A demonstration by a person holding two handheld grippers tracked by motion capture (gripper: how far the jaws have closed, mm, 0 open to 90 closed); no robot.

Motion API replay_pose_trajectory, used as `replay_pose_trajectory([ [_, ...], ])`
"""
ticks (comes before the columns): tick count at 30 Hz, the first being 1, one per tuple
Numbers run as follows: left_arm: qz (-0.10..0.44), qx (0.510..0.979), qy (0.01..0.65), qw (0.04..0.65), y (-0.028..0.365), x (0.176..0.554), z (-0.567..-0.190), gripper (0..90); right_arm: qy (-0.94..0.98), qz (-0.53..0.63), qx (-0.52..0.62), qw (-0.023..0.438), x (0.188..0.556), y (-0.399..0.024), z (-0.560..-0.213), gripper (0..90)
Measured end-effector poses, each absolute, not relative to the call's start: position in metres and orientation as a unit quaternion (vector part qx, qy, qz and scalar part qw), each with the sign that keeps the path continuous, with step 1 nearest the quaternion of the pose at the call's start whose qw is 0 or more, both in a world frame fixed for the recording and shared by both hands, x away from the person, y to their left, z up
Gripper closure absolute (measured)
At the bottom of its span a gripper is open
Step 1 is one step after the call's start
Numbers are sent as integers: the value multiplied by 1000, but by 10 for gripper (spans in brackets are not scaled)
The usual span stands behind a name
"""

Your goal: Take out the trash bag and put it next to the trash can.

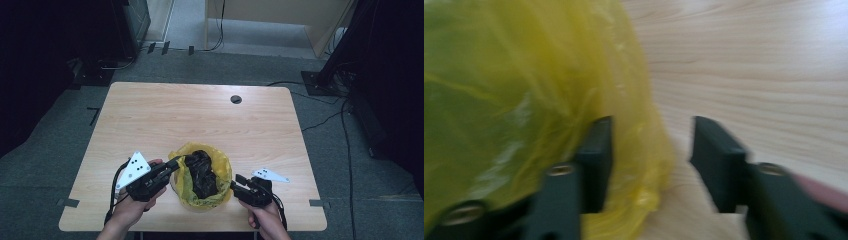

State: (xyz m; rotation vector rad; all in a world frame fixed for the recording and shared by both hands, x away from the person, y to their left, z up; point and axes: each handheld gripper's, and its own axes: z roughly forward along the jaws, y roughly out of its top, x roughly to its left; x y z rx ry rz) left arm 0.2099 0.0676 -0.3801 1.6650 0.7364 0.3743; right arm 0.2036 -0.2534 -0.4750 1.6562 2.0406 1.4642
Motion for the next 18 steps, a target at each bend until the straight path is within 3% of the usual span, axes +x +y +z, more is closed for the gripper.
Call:
replay_pose_trajectory([
  [2, 161, 717, 317, 599, 68, 210, -380, 886, 673, 500, 542, 50, 204, -254, -475, 837],
  [4, 161, 718, 317, 599, 67, 209, -380, 887, 668, 514, 535, 48, 204, -255, -472, 900],
  [14, 144, 716, 314, 607, 65, 208, -379, 888, 634, 579, 503, 98, 194, -256, -417, 900],
  [18, 141, 716, 310, 609, 62, 207, -379, 889, 624, 607, 482, 98, 190, -247, -398, 900],
])
